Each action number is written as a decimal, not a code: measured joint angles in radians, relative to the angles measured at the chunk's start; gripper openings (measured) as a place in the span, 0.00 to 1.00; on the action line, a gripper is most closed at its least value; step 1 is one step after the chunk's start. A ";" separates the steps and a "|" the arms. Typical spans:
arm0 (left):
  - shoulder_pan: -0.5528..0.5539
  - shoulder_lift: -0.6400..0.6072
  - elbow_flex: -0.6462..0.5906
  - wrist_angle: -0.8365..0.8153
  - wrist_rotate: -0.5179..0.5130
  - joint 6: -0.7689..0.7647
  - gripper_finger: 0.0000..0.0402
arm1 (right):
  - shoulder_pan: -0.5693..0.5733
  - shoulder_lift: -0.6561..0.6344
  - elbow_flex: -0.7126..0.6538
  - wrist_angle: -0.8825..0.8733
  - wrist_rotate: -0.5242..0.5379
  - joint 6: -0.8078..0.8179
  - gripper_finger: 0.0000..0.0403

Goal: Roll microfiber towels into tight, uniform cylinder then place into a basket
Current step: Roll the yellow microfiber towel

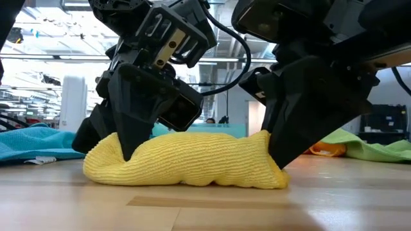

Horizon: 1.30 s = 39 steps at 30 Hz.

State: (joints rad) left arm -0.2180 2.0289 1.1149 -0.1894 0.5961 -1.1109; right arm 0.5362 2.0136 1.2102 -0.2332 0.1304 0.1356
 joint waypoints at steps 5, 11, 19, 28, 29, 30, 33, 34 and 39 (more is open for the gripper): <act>-0.001 0.000 0.000 -0.002 0.000 0.018 0.11 | 0.000 0.000 0.000 -0.012 0.004 -0.001 0.07; -0.012 0.000 0.001 -0.001 -0.002 0.037 0.20 | 0.000 0.000 0.000 -0.016 0.004 -0.003 0.05; -0.006 -0.001 0.001 0.008 0.052 0.153 0.37 | 0.000 0.001 -0.001 -0.019 0.004 -0.003 0.07; -0.027 -0.111 -0.005 -0.057 -0.174 0.364 0.36 | 0.000 0.002 -0.002 -0.028 0.001 0.014 0.05; -0.035 -0.127 -0.005 -0.078 -0.211 0.388 0.36 | 0.000 0.002 -0.002 -0.028 0.001 0.015 0.06; -0.046 -0.150 -0.005 -0.110 -0.247 0.415 0.36 | -0.001 0.002 -0.002 -0.029 0.000 0.015 0.06; -0.091 -0.205 -0.004 -0.196 -0.381 0.480 0.35 | -0.002 0.002 -0.002 -0.029 -0.002 0.030 0.06; -0.106 -0.217 -0.003 -0.224 -0.427 0.493 0.35 | -0.002 0.002 -0.002 -0.030 -0.002 0.032 0.05; -0.189 -0.258 -0.003 -0.259 -0.596 0.539 0.35 | -0.002 0.002 -0.002 -0.031 -0.002 0.038 0.05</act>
State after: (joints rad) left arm -0.4073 1.7706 1.1118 -0.4481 0.0004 -0.5714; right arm 0.5340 2.0159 1.2087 -0.2642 0.1281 0.1735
